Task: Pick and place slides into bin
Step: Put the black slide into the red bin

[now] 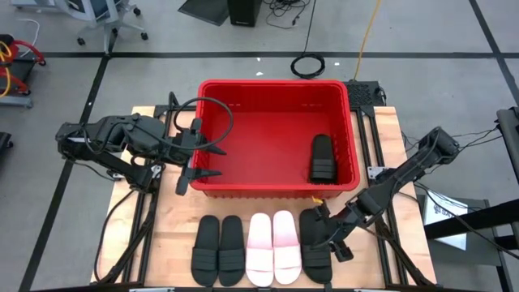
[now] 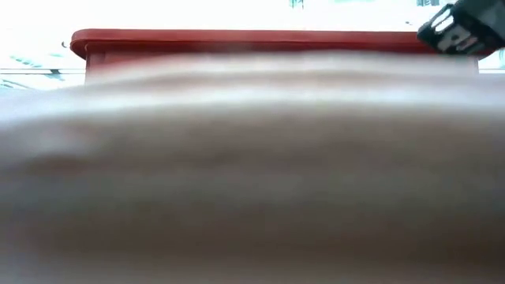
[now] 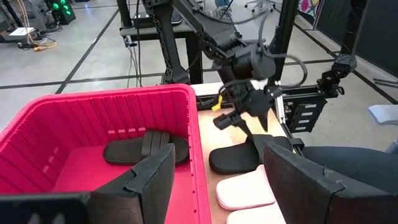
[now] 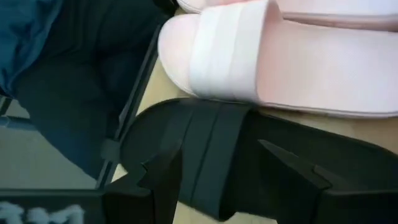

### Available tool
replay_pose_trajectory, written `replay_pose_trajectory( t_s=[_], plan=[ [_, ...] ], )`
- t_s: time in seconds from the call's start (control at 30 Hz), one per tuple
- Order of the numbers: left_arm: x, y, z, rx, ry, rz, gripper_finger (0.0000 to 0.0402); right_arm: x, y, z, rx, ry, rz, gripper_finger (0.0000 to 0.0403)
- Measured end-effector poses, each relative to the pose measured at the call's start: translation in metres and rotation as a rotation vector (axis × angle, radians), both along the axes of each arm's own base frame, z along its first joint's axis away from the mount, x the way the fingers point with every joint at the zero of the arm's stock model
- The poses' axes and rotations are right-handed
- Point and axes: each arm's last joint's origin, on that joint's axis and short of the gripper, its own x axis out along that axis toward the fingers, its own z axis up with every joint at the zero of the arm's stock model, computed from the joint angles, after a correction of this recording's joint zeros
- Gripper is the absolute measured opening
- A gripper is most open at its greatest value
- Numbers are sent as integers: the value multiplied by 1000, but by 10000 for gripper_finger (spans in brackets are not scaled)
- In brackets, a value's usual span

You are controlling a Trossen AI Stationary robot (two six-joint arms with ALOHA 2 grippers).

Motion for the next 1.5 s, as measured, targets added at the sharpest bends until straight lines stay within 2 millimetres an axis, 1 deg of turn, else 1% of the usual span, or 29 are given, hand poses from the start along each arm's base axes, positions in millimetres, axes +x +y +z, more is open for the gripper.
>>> replay_pose_trajectory(
  t_s=[0.13, 0.2, 0.4, 0.5, 0.63, 0.83, 1.1, 1.17, 1.27, 1.37, 1.5],
  plan=[
    [0, 0, 0, 1, -1, 6, 241, -1, -1, -10, 27, -18, -14, 192],
    [0, 0, 0, 2, -1, 9, 241, -3, -3, -18, 25, 4, -27, 192],
    [0, 0, 0, 1, 0, 10, 241, -9, -7, -36, 39, 33, -53, 192],
    [0, 0, 0, 1, 0, 10, 241, -9, -6, -38, 89, 15, -52, 192],
    [0, 0, 0, 1, 0, 10, 241, -12, -6, -44, 102, 15, -54, 192],
    [0, 0, 0, 1, 0, 9, 241, -16, -2, -54, 101, 50, -64, 192],
    [0, 0, 0, 14, -1, 5, 241, -5, 13, -66, 195, 34, -18, 190],
    [0, 0, 0, 15, -1, 6, 241, -4, 15, -67, 217, 39, -18, 180],
    [0, 0, 0, 15, -1, 6, 241, -4, 15, -67, 220, 47, -29, 149],
    [0, 0, 0, 15, -1, 6, 241, -4, 15, -65, 230, 39, -28, 103],
    [0, 0, 0, 14, -1, 6, 241, -3, 15, -64, 250, 42, -15, 28]
  ],
)
